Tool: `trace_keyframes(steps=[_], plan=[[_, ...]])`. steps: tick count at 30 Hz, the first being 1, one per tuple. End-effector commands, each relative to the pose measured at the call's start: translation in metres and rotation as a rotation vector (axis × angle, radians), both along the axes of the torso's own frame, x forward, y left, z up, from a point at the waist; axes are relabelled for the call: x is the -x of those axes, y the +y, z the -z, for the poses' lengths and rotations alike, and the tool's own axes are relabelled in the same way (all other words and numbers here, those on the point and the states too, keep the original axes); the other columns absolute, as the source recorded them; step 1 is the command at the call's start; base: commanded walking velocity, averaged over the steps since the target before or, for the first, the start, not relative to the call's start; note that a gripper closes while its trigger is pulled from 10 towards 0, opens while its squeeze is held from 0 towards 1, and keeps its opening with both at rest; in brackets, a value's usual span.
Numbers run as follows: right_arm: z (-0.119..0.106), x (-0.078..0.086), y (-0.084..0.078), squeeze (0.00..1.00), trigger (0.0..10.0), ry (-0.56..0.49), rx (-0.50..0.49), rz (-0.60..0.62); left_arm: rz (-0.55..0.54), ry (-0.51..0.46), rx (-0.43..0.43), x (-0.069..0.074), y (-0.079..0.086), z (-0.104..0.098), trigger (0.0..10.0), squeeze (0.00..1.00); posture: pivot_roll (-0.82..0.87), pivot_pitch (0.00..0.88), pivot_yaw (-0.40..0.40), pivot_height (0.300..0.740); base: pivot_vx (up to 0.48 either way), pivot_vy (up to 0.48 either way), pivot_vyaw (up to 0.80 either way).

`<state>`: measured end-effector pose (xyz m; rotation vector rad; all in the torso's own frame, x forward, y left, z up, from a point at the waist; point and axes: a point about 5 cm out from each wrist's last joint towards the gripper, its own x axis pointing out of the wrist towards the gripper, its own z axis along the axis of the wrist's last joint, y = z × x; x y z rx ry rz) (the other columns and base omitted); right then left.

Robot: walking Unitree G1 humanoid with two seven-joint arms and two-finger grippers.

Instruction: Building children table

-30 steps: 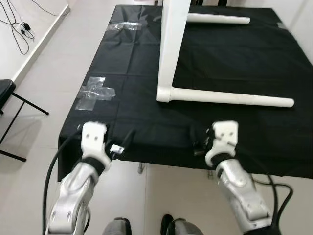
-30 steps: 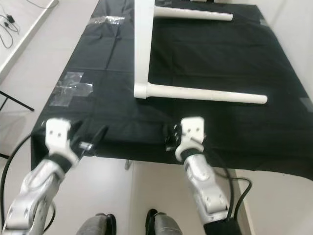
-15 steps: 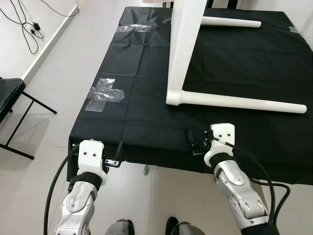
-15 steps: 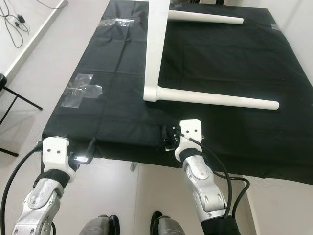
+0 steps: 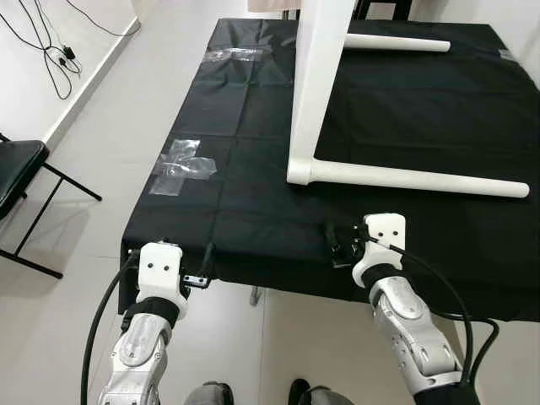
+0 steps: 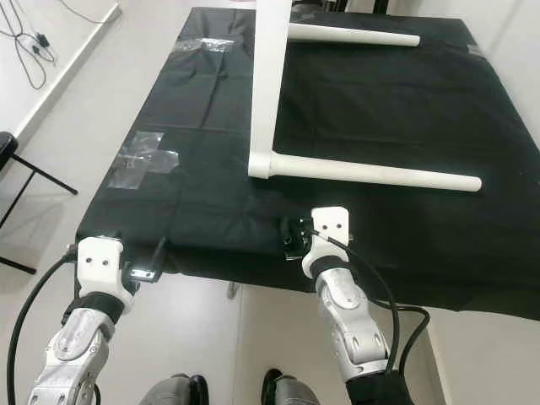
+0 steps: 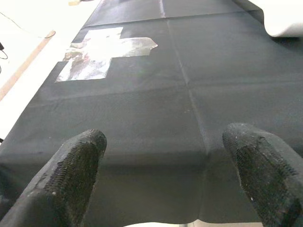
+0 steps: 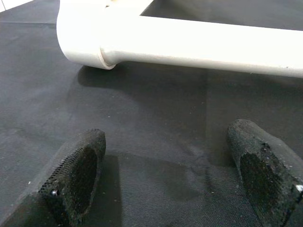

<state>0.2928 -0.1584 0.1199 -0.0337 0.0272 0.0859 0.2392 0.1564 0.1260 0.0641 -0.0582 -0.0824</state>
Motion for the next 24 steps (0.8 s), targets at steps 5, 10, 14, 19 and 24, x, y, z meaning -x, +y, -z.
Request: trace_keyframes(steps=[5, 10, 14, 19, 24], plan=[[0.0042, -0.0033, -0.0066, 0.0, 10.0, -0.01, -0.026, 0.017, -0.018, 0.001, 0.006, -0.0042, -0.0028, 0.0064, 10.0, 0.0, 0.05, 0.149, -0.029, 0.74, 0.0, 0.0, 0.0], [0.0047, -0.0026, -0.0051, 0.0, 10.0, -0.01, -0.034, 0.017, -0.01, 0.008, 0.005, -0.0041, -0.0019, 0.0078, 10.0, 0.0, 0.05, 0.151, -0.016, 0.74, 0.0, 0.0, 0.0], [0.0063, -0.0023, -0.0049, 0.0, 10.0, -0.005, -0.038, 0.02, -0.001, 0.016, -0.002, -0.0046, -0.0016, 0.0089, 10.0, 0.0, 0.05, 0.151, -0.01, 0.74, 0.0, 0.0, 0.0], [0.0076, -0.0018, -0.0044, 0.0, 10.0, 0.002, -0.041, 0.02, 0.005, 0.021, -0.007, -0.0046, -0.0016, 0.0094, 10.0, 0.0, 0.05, 0.151, -0.008, 0.74, 0.0, 0.0, 0.0], [0.0088, -0.0009, -0.0042, 0.0, 10.0, 0.009, -0.041, 0.016, 0.013, 0.023, -0.013, -0.0038, -0.0026, 0.0094, 10.0, 0.0, 0.05, 0.152, -0.011, 0.74, 0.0, 0.0, 0.0]])
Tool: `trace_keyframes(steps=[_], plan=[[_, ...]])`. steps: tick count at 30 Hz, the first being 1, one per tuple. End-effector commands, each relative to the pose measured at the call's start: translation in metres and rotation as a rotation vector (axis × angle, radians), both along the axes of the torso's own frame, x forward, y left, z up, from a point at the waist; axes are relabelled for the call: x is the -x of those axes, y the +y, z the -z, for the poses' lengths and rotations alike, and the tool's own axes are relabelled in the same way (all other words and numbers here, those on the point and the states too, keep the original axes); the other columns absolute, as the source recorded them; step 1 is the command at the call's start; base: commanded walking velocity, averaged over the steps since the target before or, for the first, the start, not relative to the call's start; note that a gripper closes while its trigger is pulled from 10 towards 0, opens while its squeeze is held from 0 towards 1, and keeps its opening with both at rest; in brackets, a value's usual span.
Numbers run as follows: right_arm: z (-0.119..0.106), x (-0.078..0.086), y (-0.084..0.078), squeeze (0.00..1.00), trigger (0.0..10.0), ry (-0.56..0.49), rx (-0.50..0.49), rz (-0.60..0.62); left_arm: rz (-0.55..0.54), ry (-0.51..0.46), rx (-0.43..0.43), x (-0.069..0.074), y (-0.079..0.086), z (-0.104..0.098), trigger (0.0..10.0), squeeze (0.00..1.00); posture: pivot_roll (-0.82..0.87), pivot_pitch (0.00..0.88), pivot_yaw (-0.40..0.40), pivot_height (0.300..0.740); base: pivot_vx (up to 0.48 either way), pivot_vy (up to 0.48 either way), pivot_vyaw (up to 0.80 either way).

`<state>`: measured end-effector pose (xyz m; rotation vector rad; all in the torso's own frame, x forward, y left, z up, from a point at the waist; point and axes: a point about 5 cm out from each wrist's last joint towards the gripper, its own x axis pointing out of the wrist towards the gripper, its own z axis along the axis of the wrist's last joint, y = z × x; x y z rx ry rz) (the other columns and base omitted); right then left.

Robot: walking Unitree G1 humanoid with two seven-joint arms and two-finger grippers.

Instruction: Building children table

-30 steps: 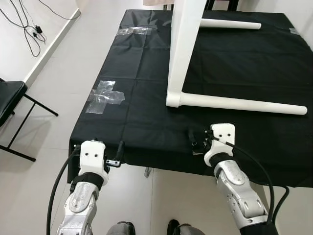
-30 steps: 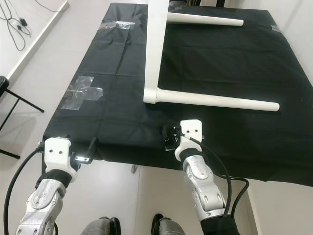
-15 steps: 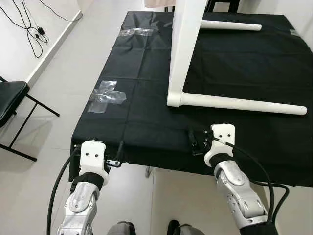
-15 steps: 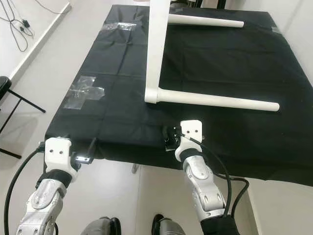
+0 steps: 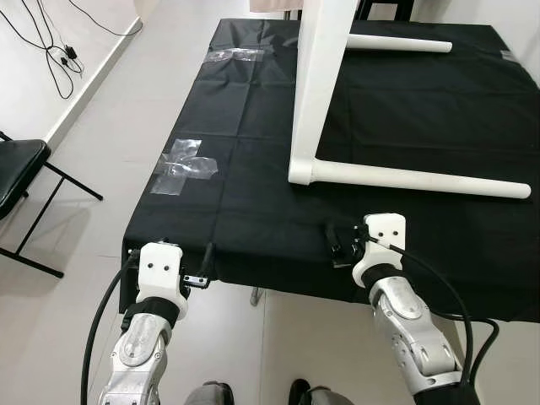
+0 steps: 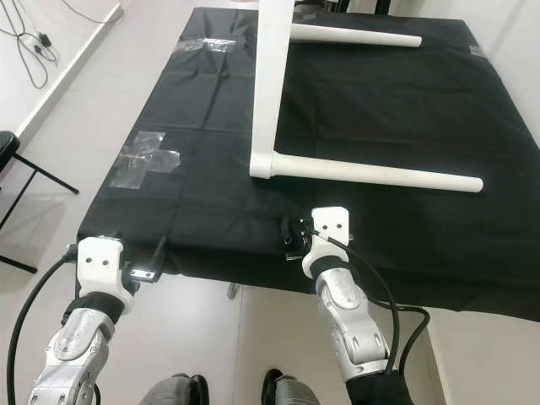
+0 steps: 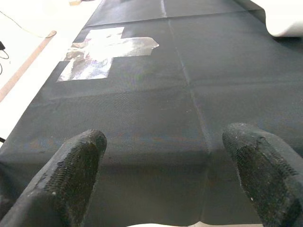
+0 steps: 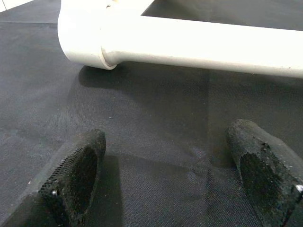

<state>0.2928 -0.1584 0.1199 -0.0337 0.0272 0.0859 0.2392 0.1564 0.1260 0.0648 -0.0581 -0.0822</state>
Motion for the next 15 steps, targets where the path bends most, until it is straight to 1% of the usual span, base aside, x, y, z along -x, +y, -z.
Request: trace_keyframes(steps=[1, 11, 12, 15], plan=[[0.009, -0.0006, -0.0042, 0.0, 10.0, 0.011, -0.04, 0.015, 0.016, 0.023, -0.015, -0.0037, -0.003, 0.0093, 10.0, 0.0, 0.05, 0.152, -0.01, 0.74, 0.0, 0.0, 0.0], [0.0088, -0.0005, -0.0046, 0.0, 10.0, 0.013, -0.032, 0.018, 0.023, 0.017, -0.023, -0.0048, -0.0038, 0.0074, 10.0, 0.0, 0.06, 0.155, -0.013, 0.74, 0.0, 0.0, 0.0], [0.0063, -0.0009, -0.0056, 0.0, 10.0, 0.001, -0.042, 0.02, 0.018, 0.006, -0.014, -0.0071, -0.003, 0.0033, 10.0, 0.0, 0.06, 0.156, -0.018, 0.74, 0.0, 0.0, 0.0], [0.0055, -0.0011, -0.0061, 0.0, 10.0, -0.002, -0.043, 0.02, 0.014, 0.001, -0.006, -0.0079, -0.0025, 0.0015, 10.0, 0.0, 0.06, 0.156, -0.018, 0.74, 0.0, 0.0, 0.0]])
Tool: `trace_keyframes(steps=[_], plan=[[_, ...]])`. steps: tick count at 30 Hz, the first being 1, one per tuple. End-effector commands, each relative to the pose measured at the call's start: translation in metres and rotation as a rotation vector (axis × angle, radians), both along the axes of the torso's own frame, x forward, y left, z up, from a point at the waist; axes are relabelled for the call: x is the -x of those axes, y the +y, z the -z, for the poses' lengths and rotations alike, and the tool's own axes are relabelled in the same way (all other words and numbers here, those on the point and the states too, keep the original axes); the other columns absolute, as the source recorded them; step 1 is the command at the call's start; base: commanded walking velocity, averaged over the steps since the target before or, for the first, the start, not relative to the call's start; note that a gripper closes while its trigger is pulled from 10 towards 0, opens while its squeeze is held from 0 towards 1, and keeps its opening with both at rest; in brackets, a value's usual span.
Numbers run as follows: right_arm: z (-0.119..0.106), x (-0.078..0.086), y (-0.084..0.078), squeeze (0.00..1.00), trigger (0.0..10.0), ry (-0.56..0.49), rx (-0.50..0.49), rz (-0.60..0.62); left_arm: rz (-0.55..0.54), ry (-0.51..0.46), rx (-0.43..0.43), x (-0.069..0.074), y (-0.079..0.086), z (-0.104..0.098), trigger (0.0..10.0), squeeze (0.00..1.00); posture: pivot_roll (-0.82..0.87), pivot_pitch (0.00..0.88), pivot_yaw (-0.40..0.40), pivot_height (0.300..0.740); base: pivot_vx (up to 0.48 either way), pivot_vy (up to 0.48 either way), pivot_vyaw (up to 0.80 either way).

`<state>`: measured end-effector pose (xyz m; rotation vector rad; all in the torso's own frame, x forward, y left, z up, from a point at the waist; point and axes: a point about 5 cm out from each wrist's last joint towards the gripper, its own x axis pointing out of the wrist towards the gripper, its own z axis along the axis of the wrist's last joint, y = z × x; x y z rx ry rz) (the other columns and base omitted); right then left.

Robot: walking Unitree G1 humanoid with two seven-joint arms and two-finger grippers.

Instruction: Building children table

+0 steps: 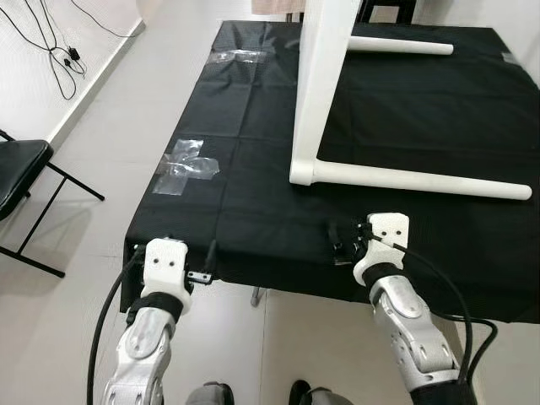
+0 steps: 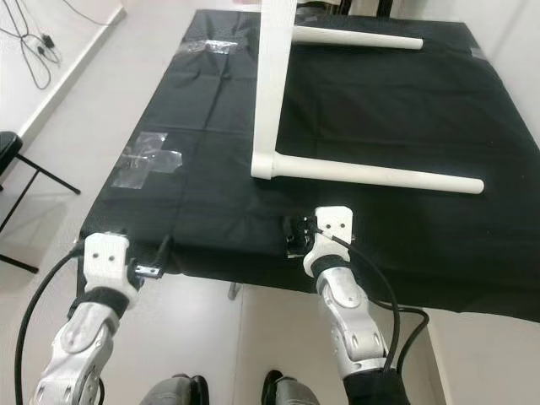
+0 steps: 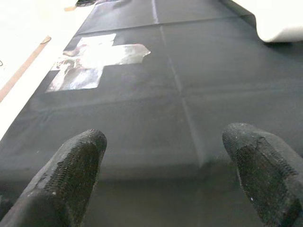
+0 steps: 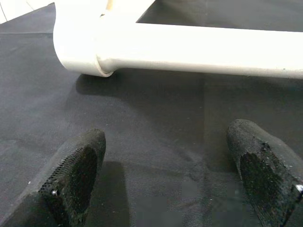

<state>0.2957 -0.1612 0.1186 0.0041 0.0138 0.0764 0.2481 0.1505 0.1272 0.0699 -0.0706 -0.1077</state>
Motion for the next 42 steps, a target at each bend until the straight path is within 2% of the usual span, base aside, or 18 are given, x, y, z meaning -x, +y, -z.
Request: trace_keyframes(steps=[1, 5, 8, 11, 15, 21, 22, 23, 33, 42], plan=[[0.0, -0.001, -0.004, 0.0, 10.0, -0.008, -0.008, 0.012, -0.008, -0.003, 0.016, -0.001, 0.002, -0.002, 10.0, 0.0, 0.06, 0.158, -0.021, 0.74, 0.0, 0.0, 0.0], [-0.011, -0.006, -0.004, 0.0, 10.0, -0.052, 0.005, -0.003, 0.009, -0.029, 0.03, -0.003, -0.003, -0.01, 10.0, 0.0, 0.06, 0.159, -0.024, 0.74, 0.0, 0.0, 0.0], [-0.029, -0.013, -0.002, 0.0, 10.0, -0.118, 0.037, -0.033, 0.041, -0.07, 0.032, -0.007, -0.008, -0.021, 10.0, 0.0, 0.06, 0.16, -0.03, 0.74, 0.0, 0.0, 0.0], [-0.035, -0.015, -0.002, 0.0, 10.0, -0.136, 0.04, -0.045, 0.045, -0.087, 0.034, -0.009, -0.008, -0.026, 10.0, 0.0, 0.06, 0.162, -0.031, 0.74, 0.0, 0.0, 0.0], [-0.064, -0.023, -0.002, 0.0, 10.0, -0.227, 0.022, -0.077, 0.047, -0.202, 0.024, -0.017, 0.0, -0.057, 10.0, 0.0, 0.05, 0.161, -0.032, 0.74, 0.0, 0.0, 0.0], [-0.074, -0.027, -0.002, 0.0, 10.0, -0.257, 0.039, -0.088, 0.045, -0.235, 0.03, -0.02, 0.004, -0.068, 10.0, 0.0, 0.05, 0.161, -0.032, 0.74, 0.084, 0.0, -0.27], [-0.08, -0.027, 0.0, 0.0, 10.0, -0.275, 0.006, -0.103, 0.045, -0.242, 0.036, -0.022, 0.006, -0.071, 10.0, 0.0, 0.05, 0.161, -0.032, 0.74, 0.262, 0.0, -0.8], [-0.084, -0.029, 0.001, 0.0, 10.0, -0.289, 0.02, -0.109, 0.05, -0.243, 0.047, -0.023, 0.006, -0.073, 10.0, 0.0, 0.05, 0.161, -0.031, 0.74, 0.292, 0.0, 0.0], [-0.087, -0.028, 0.009, 0.0, 10.0, -0.301, 0.036, -0.152, 0.086, -0.225, 0.103, -0.022, -0.005, -0.072, 10.0, 0.0, 0.05, 0.162, -0.032, 0.74, 0.175, 0.0, 0.0], [-0.088, -0.027, 0.012, 0.0, 10.0, -0.309, 0.053, -0.178, 0.083, -0.207, 0.104, -0.022, -0.002, -0.071, 10.0, 0.0, 0.05, 0.162, -0.035, 0.74, 0.0, -0.443, 0.0]])
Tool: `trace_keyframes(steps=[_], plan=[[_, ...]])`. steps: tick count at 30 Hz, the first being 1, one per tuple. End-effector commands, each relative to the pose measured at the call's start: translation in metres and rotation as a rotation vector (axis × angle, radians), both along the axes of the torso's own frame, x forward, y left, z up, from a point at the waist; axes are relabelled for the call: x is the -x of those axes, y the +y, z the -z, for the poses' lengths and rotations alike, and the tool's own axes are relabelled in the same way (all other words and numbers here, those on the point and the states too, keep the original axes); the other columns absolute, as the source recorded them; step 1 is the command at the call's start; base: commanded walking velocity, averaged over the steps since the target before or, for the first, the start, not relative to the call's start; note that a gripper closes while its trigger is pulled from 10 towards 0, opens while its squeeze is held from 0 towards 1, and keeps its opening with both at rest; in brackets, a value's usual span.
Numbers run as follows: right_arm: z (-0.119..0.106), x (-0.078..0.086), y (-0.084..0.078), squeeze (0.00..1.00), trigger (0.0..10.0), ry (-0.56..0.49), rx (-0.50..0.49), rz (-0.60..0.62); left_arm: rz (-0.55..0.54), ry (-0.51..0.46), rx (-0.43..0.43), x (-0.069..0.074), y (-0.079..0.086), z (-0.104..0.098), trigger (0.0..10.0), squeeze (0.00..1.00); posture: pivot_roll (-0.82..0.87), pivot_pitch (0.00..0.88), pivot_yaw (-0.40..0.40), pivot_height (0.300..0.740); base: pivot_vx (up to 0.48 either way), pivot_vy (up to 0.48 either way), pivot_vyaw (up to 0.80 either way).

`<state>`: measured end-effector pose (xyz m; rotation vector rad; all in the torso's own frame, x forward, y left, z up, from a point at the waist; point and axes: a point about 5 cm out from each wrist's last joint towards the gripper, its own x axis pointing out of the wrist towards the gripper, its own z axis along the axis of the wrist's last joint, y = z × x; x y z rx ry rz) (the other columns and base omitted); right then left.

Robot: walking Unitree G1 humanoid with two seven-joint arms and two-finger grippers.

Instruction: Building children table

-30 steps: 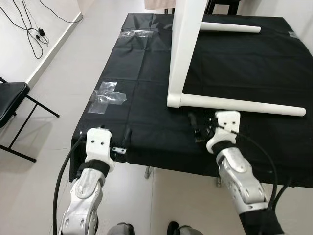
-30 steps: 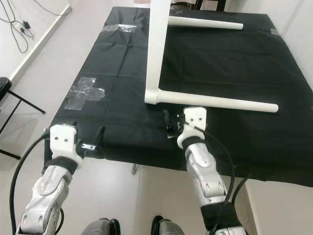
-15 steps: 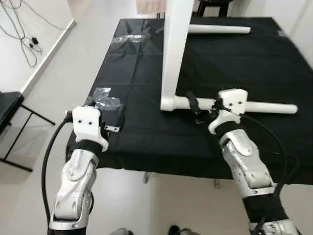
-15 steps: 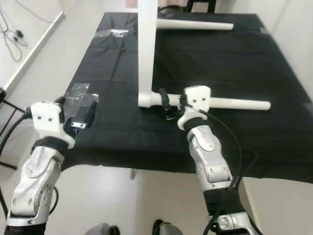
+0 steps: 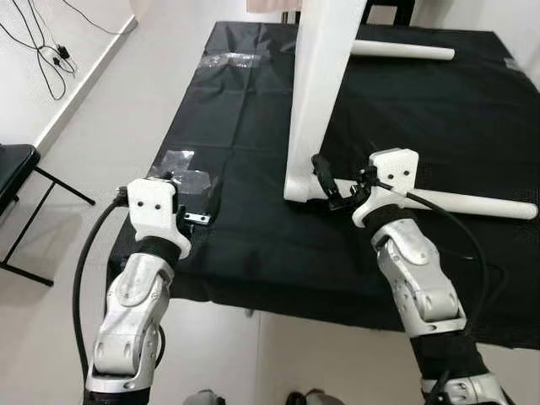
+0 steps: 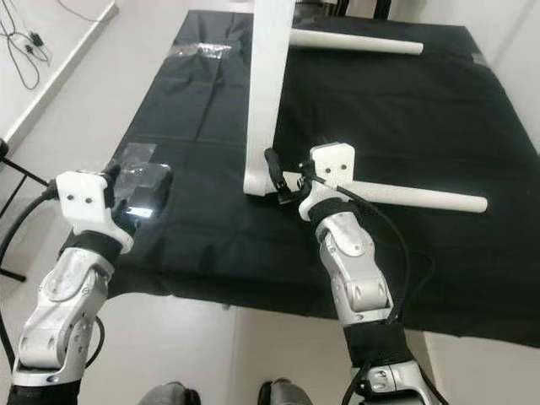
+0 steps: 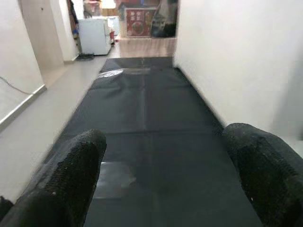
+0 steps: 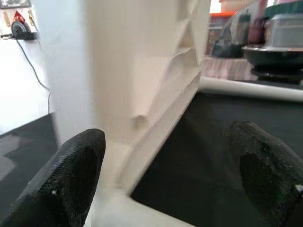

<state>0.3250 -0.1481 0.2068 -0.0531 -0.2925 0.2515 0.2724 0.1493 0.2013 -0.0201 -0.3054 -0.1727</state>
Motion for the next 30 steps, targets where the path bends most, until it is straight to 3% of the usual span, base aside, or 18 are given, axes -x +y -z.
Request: trace_keyframes(steps=[1, 11, 22, 30], plan=[[0.0, 0.002, -0.001, 0.0, 10.0, -0.002, 0.009, -0.002, 0.008, 0.019, 0.003, 0.002, -0.001, 0.004, 10.0, 0.0, 0.05, 0.162, -0.035, 0.74, 0.0, -0.465, 0.0], [0.0, 0.002, 0.0, 0.0, 10.0, -0.008, 0.03, -0.009, 0.015, 0.023, 0.011, 0.001, -0.003, 0.003, 10.0, 0.0, 0.05, 0.16, -0.033, 0.74, 0.0, -0.465, 0.0], [0.0, 0.002, -0.002, 0.0, 10.0, -0.015, 0.065, 0.009, 0.005, 0.052, 0.007, -0.002, -0.005, 0.007, 10.0, 0.0, 0.05, 0.154, -0.028, 0.74, 0.0, 0.0, 0.0], [-0.001, 0.0, -0.005, 0.0, 10.0, -0.015, 0.077, 0.028, -0.038, 0.11, 0.005, 0.0, 0.005, 0.02, 10.0, 0.0, 0.06, 0.141, -0.023, 0.74, 0.0, 0.0, -0.19]])
